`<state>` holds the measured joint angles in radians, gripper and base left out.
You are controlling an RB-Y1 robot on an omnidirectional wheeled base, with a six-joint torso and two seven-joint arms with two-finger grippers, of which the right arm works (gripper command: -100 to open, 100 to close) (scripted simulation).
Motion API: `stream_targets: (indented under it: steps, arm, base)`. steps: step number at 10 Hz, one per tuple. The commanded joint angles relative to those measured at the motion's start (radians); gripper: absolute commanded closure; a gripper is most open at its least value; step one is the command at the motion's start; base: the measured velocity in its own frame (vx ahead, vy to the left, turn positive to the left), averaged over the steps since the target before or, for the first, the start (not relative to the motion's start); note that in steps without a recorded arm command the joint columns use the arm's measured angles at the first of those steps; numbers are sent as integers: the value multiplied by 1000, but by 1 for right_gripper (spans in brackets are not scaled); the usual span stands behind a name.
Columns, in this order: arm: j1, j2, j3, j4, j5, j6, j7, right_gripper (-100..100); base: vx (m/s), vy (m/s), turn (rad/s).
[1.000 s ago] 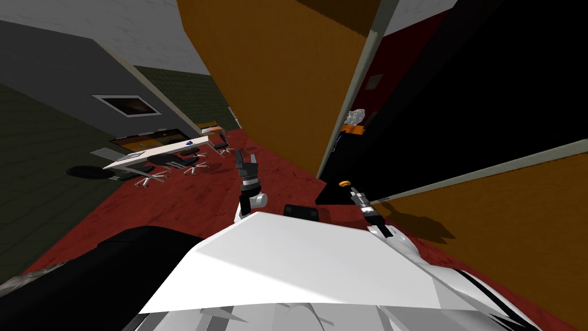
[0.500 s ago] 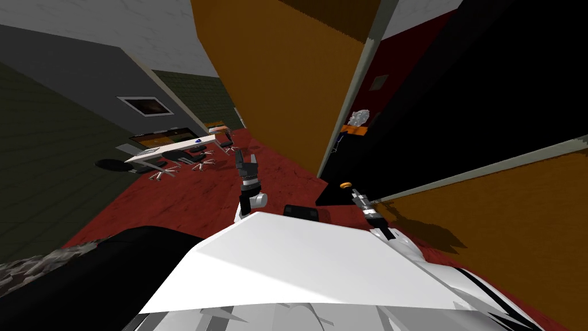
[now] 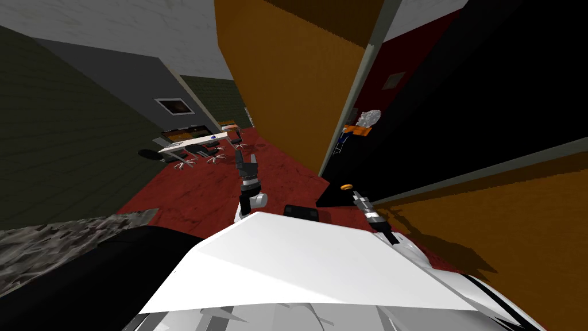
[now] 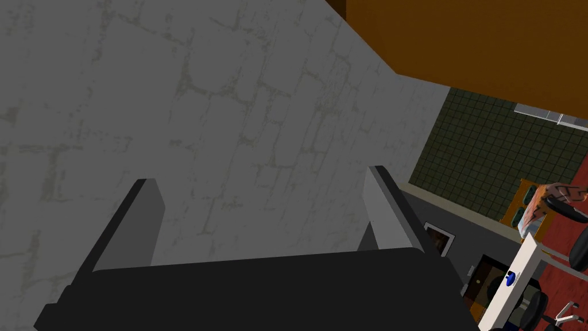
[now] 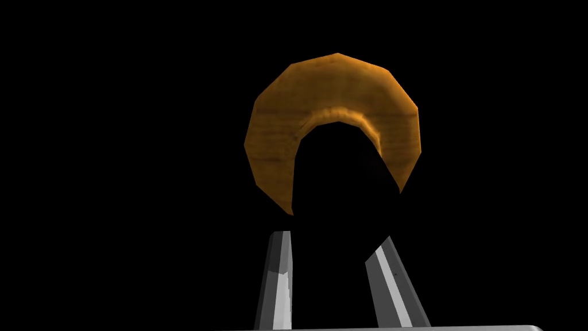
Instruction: Pull the door open
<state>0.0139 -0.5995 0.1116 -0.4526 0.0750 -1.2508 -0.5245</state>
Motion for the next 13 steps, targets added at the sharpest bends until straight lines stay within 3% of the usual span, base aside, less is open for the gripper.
stream_targets:
  steps: [1,4,5,13]
  arm:
    - [-11,-7,-2,28,-1,-22,-1,100]
    - [-1,-16,-2,41,-1,-50,-5,100]
    - [0,-8,2,32,2,-41,-6,100]
    - [10,-19,-1,64,0,-87,-7,100]
  base:
    - [-142,-64,90]
    - [-149,-78,142]
    - [-69,-31,36]
    - [-159,-73,143]
